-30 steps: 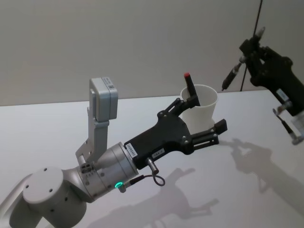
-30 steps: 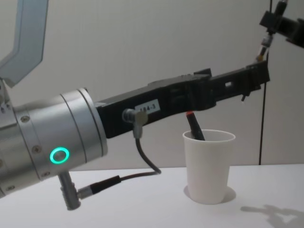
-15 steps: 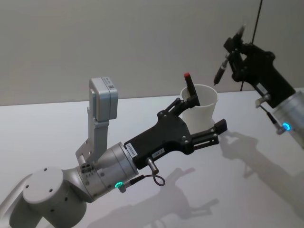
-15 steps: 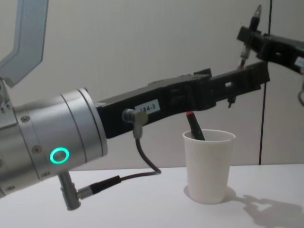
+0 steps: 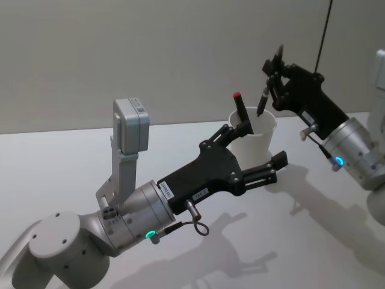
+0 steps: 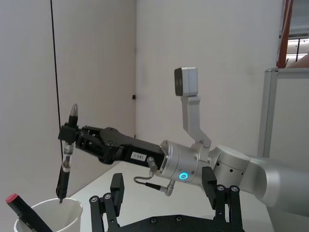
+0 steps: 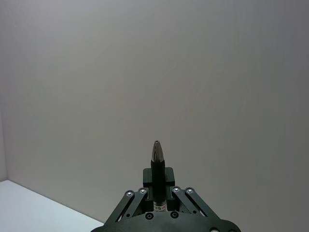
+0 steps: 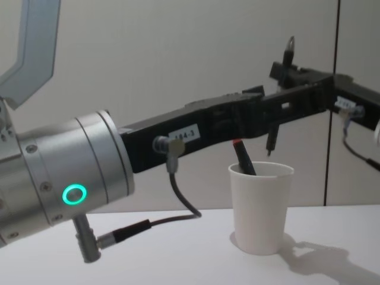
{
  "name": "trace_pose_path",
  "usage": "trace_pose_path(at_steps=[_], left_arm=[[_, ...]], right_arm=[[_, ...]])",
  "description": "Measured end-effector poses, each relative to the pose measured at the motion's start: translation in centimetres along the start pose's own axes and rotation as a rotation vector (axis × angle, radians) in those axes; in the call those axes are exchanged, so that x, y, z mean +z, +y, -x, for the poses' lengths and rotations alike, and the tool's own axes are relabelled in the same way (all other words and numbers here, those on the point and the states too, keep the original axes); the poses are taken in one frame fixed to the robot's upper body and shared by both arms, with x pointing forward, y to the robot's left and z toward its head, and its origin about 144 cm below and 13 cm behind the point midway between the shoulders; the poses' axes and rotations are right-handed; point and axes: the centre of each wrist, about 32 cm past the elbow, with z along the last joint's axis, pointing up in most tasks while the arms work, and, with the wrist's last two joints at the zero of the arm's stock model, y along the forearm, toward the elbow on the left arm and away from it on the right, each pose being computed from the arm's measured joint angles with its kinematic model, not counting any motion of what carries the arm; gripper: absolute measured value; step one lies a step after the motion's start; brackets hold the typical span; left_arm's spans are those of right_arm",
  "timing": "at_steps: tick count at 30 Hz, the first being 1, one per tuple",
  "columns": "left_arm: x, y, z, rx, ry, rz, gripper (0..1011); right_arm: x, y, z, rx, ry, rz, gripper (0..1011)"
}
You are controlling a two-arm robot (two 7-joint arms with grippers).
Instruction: Place the pen into the pen holder.
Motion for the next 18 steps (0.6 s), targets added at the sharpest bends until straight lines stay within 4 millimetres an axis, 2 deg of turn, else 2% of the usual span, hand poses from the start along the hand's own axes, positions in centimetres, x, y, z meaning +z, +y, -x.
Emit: trace_pose_path(at_steps=[18], left_arm=[[0.0, 0.0, 0.0, 0.0, 0.0, 0.0, 1001]], right_arm=[[-2.5, 1.0, 0.3, -0.012, -0.03, 0.084, 118]])
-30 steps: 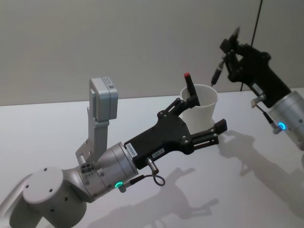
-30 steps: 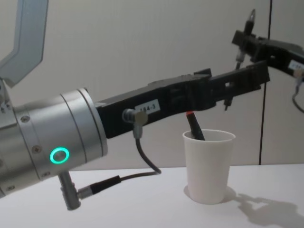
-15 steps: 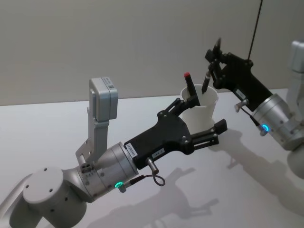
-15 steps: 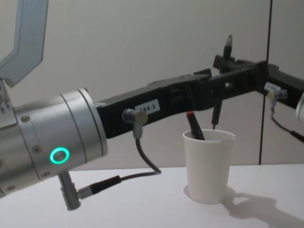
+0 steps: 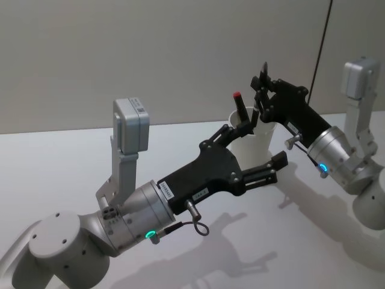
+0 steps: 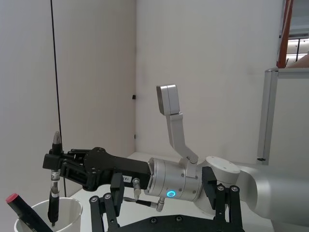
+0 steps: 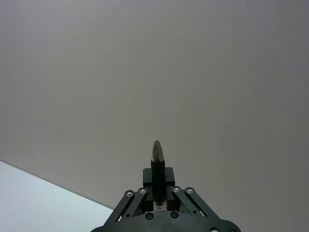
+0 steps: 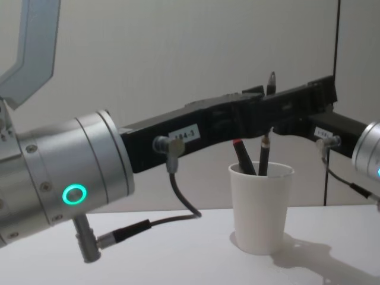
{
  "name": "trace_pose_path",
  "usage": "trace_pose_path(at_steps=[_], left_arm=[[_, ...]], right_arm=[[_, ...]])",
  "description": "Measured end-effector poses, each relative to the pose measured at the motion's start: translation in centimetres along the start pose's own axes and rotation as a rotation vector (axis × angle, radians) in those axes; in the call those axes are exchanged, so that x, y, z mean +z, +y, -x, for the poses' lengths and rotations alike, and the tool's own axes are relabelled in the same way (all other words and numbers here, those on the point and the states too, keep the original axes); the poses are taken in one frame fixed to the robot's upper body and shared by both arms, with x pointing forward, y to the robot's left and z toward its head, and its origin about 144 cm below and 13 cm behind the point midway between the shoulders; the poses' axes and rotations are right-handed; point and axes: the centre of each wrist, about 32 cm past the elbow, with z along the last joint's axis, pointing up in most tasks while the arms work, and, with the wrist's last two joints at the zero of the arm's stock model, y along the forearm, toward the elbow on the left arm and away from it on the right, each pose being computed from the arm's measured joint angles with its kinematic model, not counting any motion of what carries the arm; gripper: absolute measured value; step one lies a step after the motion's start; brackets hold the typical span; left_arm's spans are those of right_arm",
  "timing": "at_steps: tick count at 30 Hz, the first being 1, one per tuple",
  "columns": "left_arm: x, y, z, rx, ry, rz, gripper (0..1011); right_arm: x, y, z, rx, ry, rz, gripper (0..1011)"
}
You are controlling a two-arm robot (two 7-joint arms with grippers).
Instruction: Place the pen into the pen holder.
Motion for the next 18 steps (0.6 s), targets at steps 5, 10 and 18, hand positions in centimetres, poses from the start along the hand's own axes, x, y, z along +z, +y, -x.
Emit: trace_pose_path(at_steps=[5, 10, 18], left_arm=[[0.0, 0.0, 0.0, 0.0, 0.0, 0.0, 1001], [0.0, 0.0, 0.0, 0.0, 0.0, 0.0, 1001], [0.0, 0.0, 0.0, 0.0, 0.0, 0.0, 1001]], right_arm=[[-0.27, 0.13, 0.08, -0.002, -0.003, 0.009, 201], [-0.46, 0.22, 0.13, -0.004, -0.006, 0.017, 329], [-0.64, 0.3, 0.18, -0.005, -0.007, 0.023, 613]])
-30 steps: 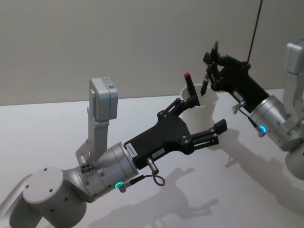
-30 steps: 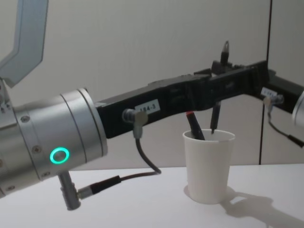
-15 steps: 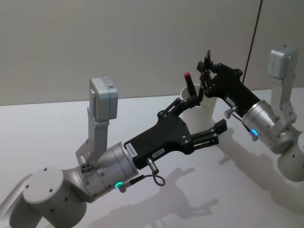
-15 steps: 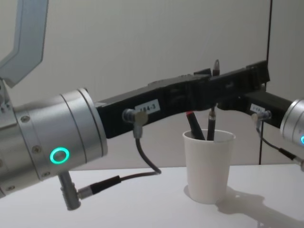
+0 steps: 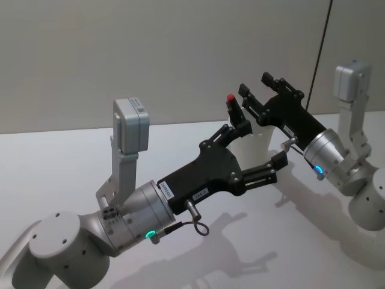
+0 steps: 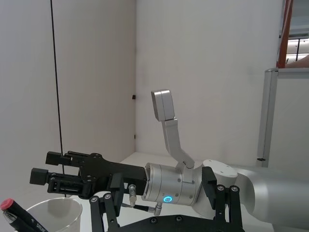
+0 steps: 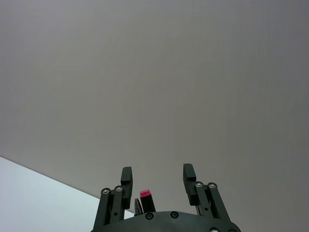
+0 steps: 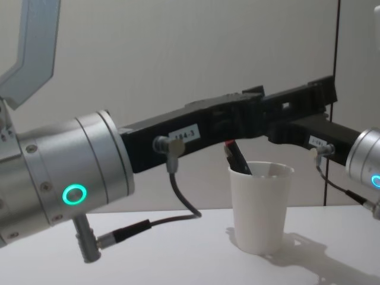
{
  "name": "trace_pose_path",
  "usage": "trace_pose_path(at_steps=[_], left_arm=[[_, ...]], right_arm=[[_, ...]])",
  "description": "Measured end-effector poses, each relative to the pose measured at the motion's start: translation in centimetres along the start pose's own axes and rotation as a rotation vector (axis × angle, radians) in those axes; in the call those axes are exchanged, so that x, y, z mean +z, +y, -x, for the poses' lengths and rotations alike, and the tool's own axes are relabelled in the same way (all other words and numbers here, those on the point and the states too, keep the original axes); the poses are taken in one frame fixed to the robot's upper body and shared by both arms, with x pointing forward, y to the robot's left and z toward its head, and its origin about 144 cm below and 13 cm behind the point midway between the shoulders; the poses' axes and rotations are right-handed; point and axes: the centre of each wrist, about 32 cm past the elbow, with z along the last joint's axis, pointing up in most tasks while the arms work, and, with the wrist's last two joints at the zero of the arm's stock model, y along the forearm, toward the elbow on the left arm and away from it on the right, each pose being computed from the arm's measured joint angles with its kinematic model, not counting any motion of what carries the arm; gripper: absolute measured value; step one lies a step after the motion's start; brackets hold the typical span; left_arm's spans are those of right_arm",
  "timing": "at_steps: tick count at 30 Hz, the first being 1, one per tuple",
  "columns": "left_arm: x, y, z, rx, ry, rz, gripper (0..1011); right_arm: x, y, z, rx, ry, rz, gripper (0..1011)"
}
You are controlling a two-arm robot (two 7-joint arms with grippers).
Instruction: Place the pen into the pen holder.
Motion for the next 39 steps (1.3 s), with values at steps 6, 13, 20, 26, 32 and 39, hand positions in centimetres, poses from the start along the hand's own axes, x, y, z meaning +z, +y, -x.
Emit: trace_pose_path(at_steps=[6, 13, 20, 26, 32, 39], left_arm=[[0.0, 0.0, 0.0, 0.0, 0.0, 0.0, 1001], [0.0, 0.0, 0.0, 0.0, 0.0, 0.0, 1001], [0.0, 0.0, 0.0, 0.0, 0.0, 0.0, 1001], [0.0, 0.0, 0.0, 0.0, 0.0, 0.0, 1001], [0.0, 0.0, 0.0, 0.0, 0.0, 0.0, 1001], [0.0, 0.0, 0.0, 0.009, -0.003, -0.004, 1001]], right_arm=[[-0.1, 0.0, 0.0, 0.0, -0.001, 0.003, 774], [0.1, -0.2, -0.1, -0.004, 0.003, -0.002, 962], [0.7, -1.3, -0.4, -0.026, 0.012, -0.011, 1001], [1.3, -2.7, -0.8, -0.054, 0.015, -0.012, 1001], [1.8, -4.4, -1.1, -0.09, 0.017, -0.006, 1001], [1.8, -4.7, -1.0, -0.097, 0.019, -0.002, 1001]])
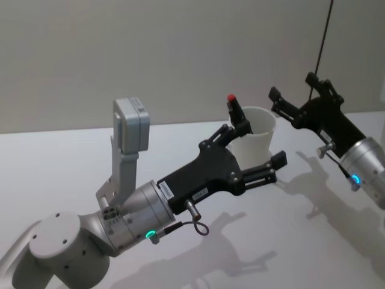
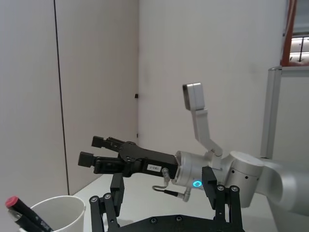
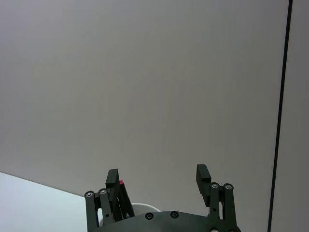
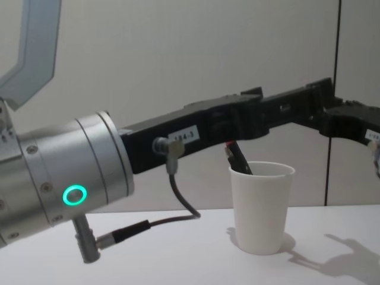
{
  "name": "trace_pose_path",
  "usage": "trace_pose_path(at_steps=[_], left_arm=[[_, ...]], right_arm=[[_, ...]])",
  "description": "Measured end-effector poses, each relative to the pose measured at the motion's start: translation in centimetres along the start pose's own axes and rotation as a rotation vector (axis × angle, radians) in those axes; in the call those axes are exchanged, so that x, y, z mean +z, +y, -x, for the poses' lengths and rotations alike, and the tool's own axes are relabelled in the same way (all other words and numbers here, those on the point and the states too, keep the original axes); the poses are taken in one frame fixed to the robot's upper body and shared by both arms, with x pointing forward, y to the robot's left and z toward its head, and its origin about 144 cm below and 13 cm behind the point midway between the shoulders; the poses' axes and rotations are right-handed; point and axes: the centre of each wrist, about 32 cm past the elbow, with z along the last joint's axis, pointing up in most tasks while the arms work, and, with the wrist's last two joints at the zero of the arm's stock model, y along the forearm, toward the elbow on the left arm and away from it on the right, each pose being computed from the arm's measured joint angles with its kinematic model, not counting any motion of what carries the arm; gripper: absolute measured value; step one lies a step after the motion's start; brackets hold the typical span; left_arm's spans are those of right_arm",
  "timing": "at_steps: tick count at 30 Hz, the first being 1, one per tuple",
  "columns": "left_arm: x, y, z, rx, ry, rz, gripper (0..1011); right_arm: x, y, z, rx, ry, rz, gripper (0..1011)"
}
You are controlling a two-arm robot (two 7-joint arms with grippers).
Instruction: Place the pen into the pen holder.
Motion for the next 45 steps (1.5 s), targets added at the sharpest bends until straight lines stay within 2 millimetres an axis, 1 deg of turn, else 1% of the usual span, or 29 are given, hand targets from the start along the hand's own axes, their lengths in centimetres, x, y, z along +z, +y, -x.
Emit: trace_pose_path(at_steps=[9, 29, 37, 45], left_arm=[[-0.2, 0.0, -0.4, 0.087, -0.046, -0.04, 1001], [-0.8, -0.1, -1.5, 0.347, -0.206, -0.134, 1001], [-1.0, -0.1, -2.0, 0.444, -0.275, -0.16, 1001], [-1.2, -0.1, -2.4, 0.547, -0.354, -0.182, 1001]], right_arm=[[0.0, -1.2, 0.7, -0.032, -0.008, 0.033, 1001], [0.8, -5.9, 3.6, -0.157, -0.054, 0.153, 1001], [1.0, -6.7, 4.1, -0.182, -0.065, 0.175, 1001], [1.1, -6.8, 4.1, -0.184, -0.067, 0.177, 1001]])
